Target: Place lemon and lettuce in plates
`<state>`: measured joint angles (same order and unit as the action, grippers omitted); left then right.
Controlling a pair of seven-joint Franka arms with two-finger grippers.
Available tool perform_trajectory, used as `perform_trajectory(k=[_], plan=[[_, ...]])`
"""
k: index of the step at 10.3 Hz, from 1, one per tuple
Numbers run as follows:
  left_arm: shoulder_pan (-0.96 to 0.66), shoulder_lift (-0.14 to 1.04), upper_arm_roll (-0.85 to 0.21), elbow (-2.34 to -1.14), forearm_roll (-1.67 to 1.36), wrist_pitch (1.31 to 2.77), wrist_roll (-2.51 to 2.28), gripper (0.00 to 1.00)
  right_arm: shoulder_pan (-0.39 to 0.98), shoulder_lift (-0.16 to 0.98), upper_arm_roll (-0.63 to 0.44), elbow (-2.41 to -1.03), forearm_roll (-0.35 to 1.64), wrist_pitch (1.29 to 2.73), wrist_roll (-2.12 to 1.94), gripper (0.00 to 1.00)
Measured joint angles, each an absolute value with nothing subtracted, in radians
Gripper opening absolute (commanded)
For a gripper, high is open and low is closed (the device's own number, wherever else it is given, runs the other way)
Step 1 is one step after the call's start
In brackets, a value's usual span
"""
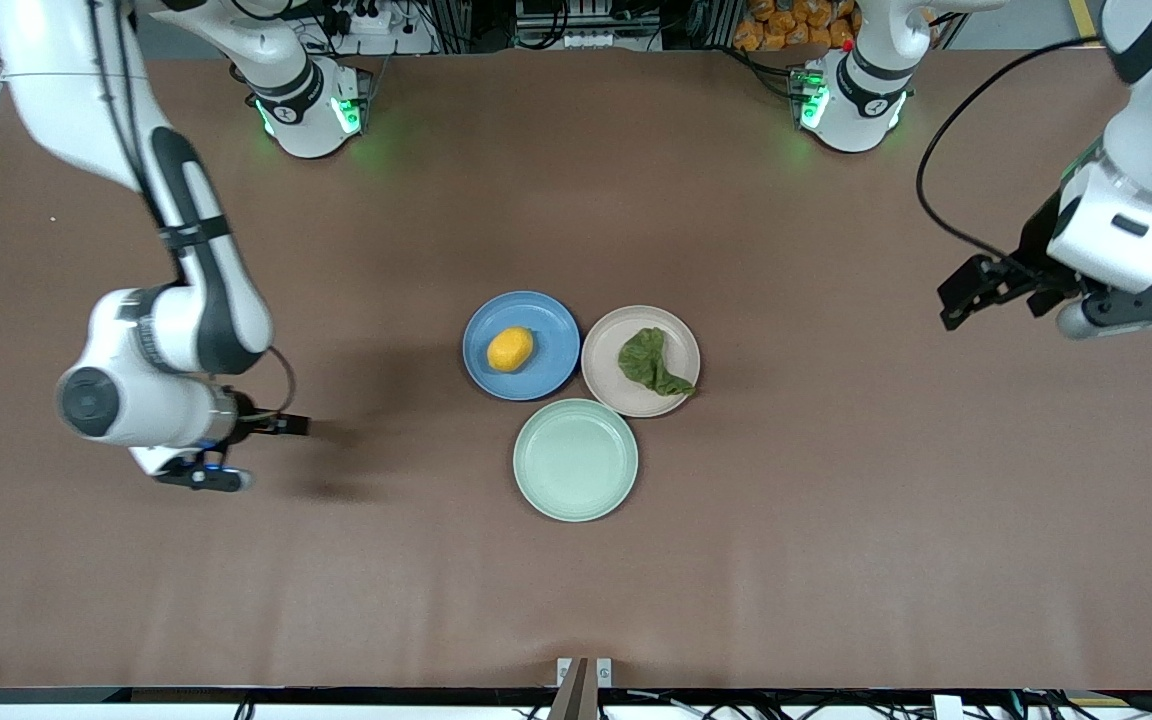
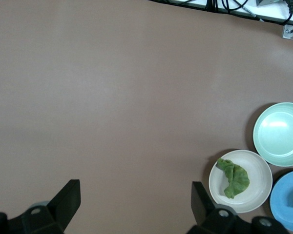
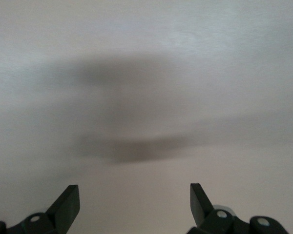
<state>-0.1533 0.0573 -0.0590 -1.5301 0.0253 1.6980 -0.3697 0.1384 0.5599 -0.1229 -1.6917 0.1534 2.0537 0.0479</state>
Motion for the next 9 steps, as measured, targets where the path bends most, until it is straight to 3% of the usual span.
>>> perform_trajectory(k=[3, 6, 9], plan=[[-0.119, 0.02, -0.07, -1.532, 0.025, 1.6, -0.369, 1.0, 0.164, 0.502, -0.114, -1.704, 0.098, 1.961, 0.028, 1.0], [-0.088, 0.015, -0.068, -1.536, 0.025, 1.584, -0.32, 1.0, 0.175, 0.341, -0.105, -1.826, 0.066, 1.938, 0.022, 1.0], [-0.074, 0.016, -0.062, -1.534, 0.025, 1.584, -0.252, 1.0, 0.088, 0.196, -0.028, -1.898, 0.045, 1.939, -0.005, 1.0]])
